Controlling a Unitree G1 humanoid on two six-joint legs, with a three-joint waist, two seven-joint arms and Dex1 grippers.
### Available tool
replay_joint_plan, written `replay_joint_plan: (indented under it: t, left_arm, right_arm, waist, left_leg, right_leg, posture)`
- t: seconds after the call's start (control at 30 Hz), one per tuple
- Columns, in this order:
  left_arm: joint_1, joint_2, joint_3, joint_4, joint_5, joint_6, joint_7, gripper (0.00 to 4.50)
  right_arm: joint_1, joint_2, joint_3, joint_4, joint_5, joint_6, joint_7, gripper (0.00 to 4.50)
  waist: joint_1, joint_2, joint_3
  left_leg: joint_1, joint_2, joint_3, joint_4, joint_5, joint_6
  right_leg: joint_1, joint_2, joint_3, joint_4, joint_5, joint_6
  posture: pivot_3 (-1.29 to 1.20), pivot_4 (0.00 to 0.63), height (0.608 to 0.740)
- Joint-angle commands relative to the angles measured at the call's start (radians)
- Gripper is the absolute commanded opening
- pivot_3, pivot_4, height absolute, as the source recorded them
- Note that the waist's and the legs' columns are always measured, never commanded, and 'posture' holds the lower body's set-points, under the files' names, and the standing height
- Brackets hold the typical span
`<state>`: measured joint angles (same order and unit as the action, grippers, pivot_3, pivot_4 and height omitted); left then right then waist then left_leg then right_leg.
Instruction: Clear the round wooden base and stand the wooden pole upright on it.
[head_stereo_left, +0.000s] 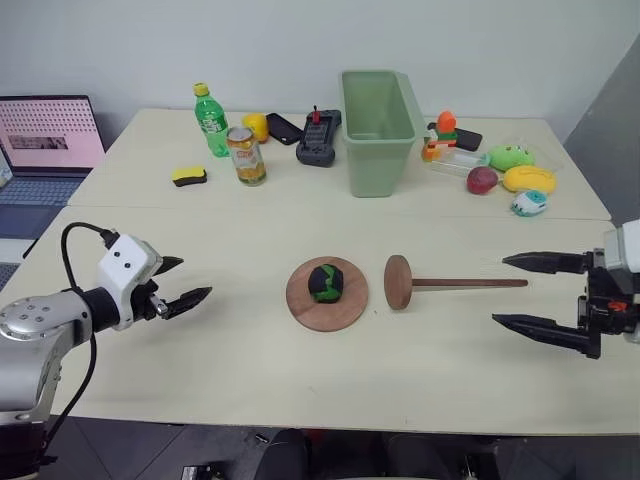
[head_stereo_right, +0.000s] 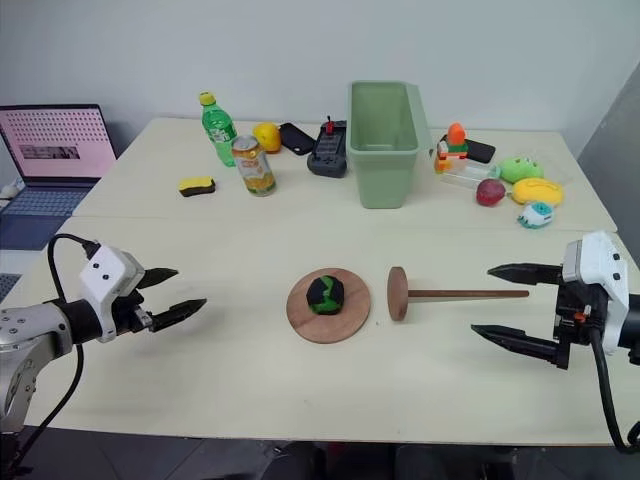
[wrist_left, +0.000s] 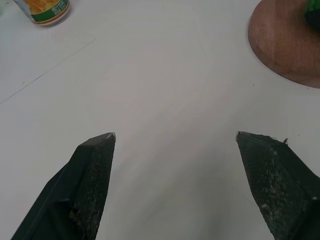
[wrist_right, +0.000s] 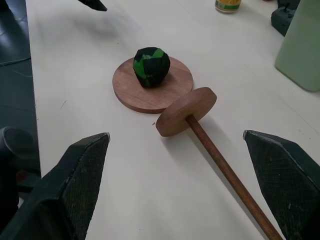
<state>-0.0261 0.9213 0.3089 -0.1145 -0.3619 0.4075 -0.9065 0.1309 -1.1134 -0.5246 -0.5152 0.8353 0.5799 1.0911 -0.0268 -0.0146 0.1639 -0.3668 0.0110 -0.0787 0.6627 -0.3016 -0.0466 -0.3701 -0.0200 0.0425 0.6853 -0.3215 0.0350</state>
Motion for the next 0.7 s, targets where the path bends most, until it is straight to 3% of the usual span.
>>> replay_joint_plan:
  t: [0.03, 0.43, 0.53, 0.7]
  left_arm:
    - [-0.01, 0.016, 0.048, -0.04, -0.032, -0.004, -0.02, 4.0]
    - [-0.044, 0.025, 0.066, -0.023, -0.061, -0.064, -0.084, 4.0]
    - [-0.082, 0.032, 0.046, 0.008, -0.066, -0.063, -0.107, 4.48]
    - [-0.187, 0.039, -0.033, 0.0, -0.083, -0.039, -0.177, 4.48]
  right_arm:
    - [-0.028, 0.009, 0.006, -0.013, -0.007, -0.005, 0.005, 4.5]
    - [-0.059, 0.074, 0.052, -0.043, -0.039, -0.015, -0.043, 4.5]
    - [-0.059, 0.094, 0.047, -0.065, -0.019, 0.009, -0.079, 4.5]
    - [-0.055, 0.102, 0.037, -0.113, 0.033, 0.071, -0.125, 4.5]
  waist:
    - [0.0, 0.0, 0.0]
    - [0.0, 0.0, 0.0]
    - [0.0, 0.0, 0.001]
    - [0.003, -0.001, 0.001]
  left_leg:
    - [0.0, 0.0, 0.0, 0.0, 0.0, 0.0]
    - [0.0, 0.0, 0.0, 0.0, 0.0, 0.0]
    - [0.0, 0.0, 0.0, 0.0, 0.0, 0.0]
    - [-0.001, -0.001, -0.001, 0.0, 0.0, 0.0]
  right_leg:
    - [0.0, 0.0, 0.0, 0.0, 0.0, 0.0]
    - [0.0, 0.0, 0.0, -0.001, 0.0, 0.0]
    - [0.0, 0.0, 0.0, -0.001, 0.0, 0.0]
    - [0.0, 0.0, -0.001, -0.001, 0.0, 0.0]
  posture:
    - [0.0, 0.15, 0.74]
    - [0.0, 0.15, 0.74]
    - [0.0, 0.15, 0.74]
    - [0.0, 0.15, 0.74]
